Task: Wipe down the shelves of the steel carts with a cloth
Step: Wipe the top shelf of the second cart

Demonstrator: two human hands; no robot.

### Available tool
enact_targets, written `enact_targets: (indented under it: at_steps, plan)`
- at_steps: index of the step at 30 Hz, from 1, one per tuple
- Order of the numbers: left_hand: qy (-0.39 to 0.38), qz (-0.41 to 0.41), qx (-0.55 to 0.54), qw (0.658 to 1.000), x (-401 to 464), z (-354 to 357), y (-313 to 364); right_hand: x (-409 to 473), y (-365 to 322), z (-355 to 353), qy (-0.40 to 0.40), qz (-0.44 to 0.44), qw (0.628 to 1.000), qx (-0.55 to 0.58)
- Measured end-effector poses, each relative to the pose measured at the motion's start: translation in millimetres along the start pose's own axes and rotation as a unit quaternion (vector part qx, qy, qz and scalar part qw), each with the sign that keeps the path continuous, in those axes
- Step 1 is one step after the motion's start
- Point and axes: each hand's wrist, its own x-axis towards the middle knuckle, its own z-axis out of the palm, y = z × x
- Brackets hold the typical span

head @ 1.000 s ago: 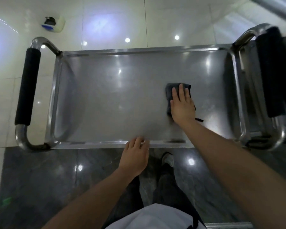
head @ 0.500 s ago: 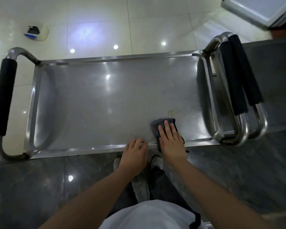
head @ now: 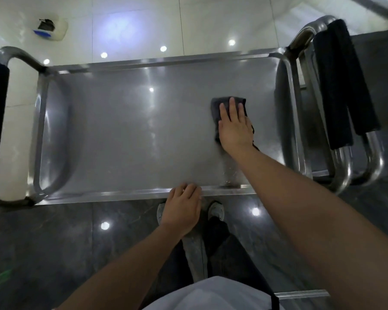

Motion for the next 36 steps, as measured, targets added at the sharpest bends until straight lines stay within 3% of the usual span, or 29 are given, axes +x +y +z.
enact_targets:
  at_steps: [5, 10, 18, 27, 36]
  plan:
    - [-0.026, 0.000, 0.012, 1.000, 2.9, -6.9, 2.6, -8.9, 23.0, -5.7, 0.001, 0.015, 1.000, -0.005]
    - [-0.056, -0.009, -0.014, 0.998, 2.3, -14.0, 3.2, -77.6, 22.9, 18.8, -0.012, -0.003, 1.000, -0.011]
    - [-0.003, 0.038, -0.010, 0.999, 0.5, -8.9, 17.9, -173.7, 39.0, 53.9, -0.027, -0.057, 0.997, -0.034]
    - [-0.019, 0.058, -0.011, 0.998, 11.4, 1.9, 53.3, -158.1, 74.2, 31.1, -0.036, -0.018, 0.998, -0.039]
    - [0.029, 0.071, 0.020, 0.997, 5.1, 11.7, 48.8, -40.4, 58.1, -7.7, -0.021, -0.004, 1.000, -0.010]
